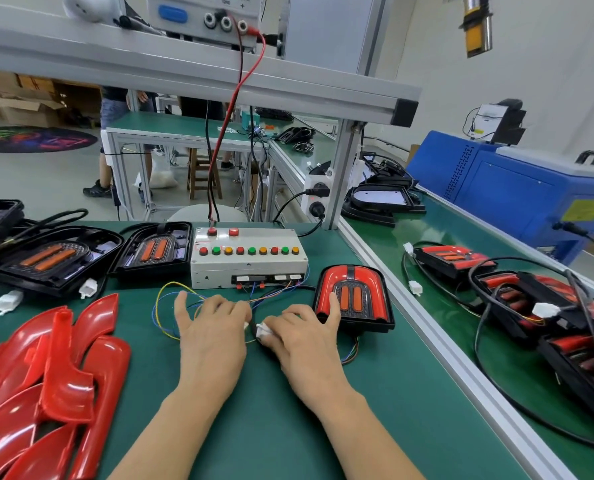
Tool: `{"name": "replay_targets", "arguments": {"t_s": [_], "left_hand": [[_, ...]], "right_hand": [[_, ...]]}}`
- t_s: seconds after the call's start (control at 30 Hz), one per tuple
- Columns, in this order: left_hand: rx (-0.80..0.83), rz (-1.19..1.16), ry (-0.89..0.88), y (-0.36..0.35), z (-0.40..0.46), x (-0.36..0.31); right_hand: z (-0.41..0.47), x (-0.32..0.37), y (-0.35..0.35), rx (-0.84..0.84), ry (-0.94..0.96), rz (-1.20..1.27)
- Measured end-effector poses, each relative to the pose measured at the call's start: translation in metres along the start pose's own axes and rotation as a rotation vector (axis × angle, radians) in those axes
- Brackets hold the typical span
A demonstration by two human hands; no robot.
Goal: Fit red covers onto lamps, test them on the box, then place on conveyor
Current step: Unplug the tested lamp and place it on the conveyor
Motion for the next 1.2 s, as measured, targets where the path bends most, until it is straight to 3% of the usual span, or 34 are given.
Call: {"name": "replay_targets", "arguments": {"t_s": [0.13, 0.27, 0.47, 0.57, 0.63, 0.73, 0.87, 1.0, 1.2], "left_hand": [[0.004, -0.018, 0.017, -0.001, -0.002, 0.002], [-0.001, -0.162, -0.140, 0.010, -0.003, -0.025], [0.173, -0.269, -0.224, -0.010, -0.013, -0.048], [0.324, -0.276, -0.286, -0.025, -0.020, -0.055], [0.375, -0.297, -0.288, -0.034, -0.022, -0.055], [0.351, -0.333, -0.211, -0.036, -0.020, -0.049], [0.205, -0.351, 0.025, -0.022, -0.012, -0.027], [0.366, -0.061, 0.213, -0.032, -0.017, -0.013], [0.402, 0.035, 0.243, -0.042, -0.010, -0.025]], "right_hand": [[-0.001, -0.004, 0.007, -0.048, -0.022, 0.098], [-0.002, -0.015, 0.026, -0.186, -0.068, 0.209], [-0.006, -0.038, 0.041, -0.251, -0.100, 0.386], [-0.015, -0.072, 0.064, -0.438, -0.259, 0.363], [-0.025, -0.104, 0.073, -0.505, -0.461, 0.300], [-0.041, -0.145, 0.054, -0.354, -0.769, 0.349], [-0.054, -0.166, 0.019, -0.200, -0.963, 0.674], [-0.056, -0.171, 0.011, -0.192, -0.990, 0.808], [-0.057, -0.174, 0.008, -0.189, -0.996, 0.856]]}}
Point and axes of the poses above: each hand's wrist, its own z-axis towards the middle knuckle, its own y-axis out of the back of the hand, x = y × z, the point moved 10 cm from there along z, towards the middle knuckle, and after that the axes turned 4 degrees about x, right-handed, at the moved point
